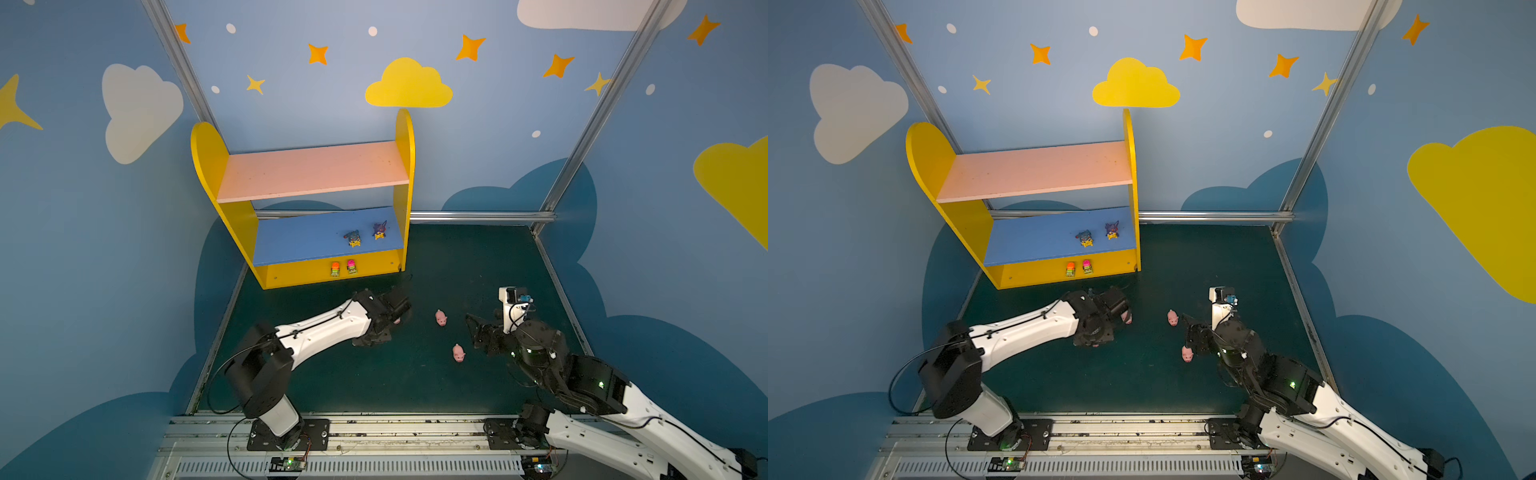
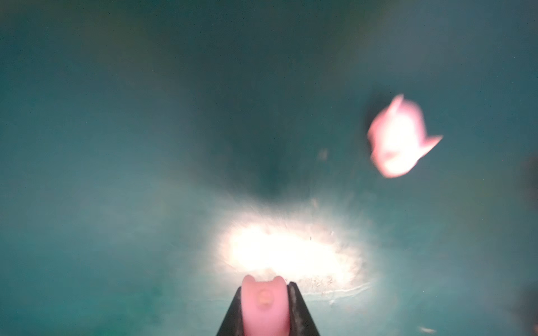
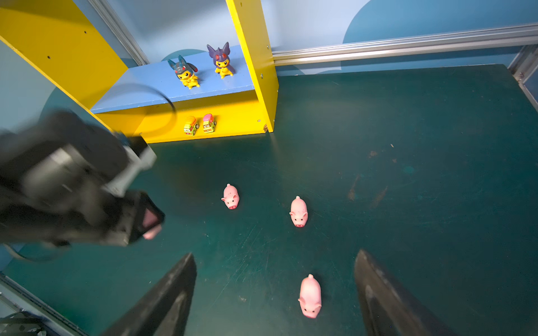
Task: Organize plastic toys on shelves
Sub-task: Pick up the plastic toy from the bottom-center of the table.
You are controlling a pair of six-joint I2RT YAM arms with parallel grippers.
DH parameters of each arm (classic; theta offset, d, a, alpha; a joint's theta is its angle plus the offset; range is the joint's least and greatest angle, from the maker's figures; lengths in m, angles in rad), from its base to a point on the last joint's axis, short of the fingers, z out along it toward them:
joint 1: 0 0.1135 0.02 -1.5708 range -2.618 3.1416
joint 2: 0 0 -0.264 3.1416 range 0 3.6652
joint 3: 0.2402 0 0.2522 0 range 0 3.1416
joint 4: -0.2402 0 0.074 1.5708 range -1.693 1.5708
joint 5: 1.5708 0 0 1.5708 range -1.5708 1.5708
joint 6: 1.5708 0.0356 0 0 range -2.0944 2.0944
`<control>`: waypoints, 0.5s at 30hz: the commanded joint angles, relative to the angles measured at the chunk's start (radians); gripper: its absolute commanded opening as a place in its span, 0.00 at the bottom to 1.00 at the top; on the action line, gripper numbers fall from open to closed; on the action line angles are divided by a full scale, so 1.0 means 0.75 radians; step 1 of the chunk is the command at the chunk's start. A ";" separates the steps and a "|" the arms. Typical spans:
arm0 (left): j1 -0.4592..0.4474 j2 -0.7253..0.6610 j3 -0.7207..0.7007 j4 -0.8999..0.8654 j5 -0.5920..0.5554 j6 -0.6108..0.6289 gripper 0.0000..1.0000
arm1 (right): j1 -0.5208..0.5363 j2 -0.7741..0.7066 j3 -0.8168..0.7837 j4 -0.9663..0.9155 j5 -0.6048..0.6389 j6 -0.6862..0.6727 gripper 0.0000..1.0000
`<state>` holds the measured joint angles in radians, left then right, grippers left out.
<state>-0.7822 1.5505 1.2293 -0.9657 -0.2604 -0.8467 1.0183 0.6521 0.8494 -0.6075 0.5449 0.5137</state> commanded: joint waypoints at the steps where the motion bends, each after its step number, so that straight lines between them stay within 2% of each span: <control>1: 0.080 -0.099 0.104 -0.173 -0.116 0.111 0.22 | -0.002 0.021 0.057 0.074 -0.017 -0.034 0.84; 7: 0.228 -0.241 0.353 -0.174 -0.235 0.285 0.24 | -0.009 0.100 0.111 0.117 -0.047 -0.071 0.84; 15: 0.420 -0.152 0.920 -0.319 -0.310 0.513 0.24 | -0.020 0.187 0.148 0.166 -0.087 -0.089 0.84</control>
<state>-0.5003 1.4132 1.8198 -1.1305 -0.4423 -0.5594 1.0080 0.7849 0.9314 -0.5171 0.4953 0.4625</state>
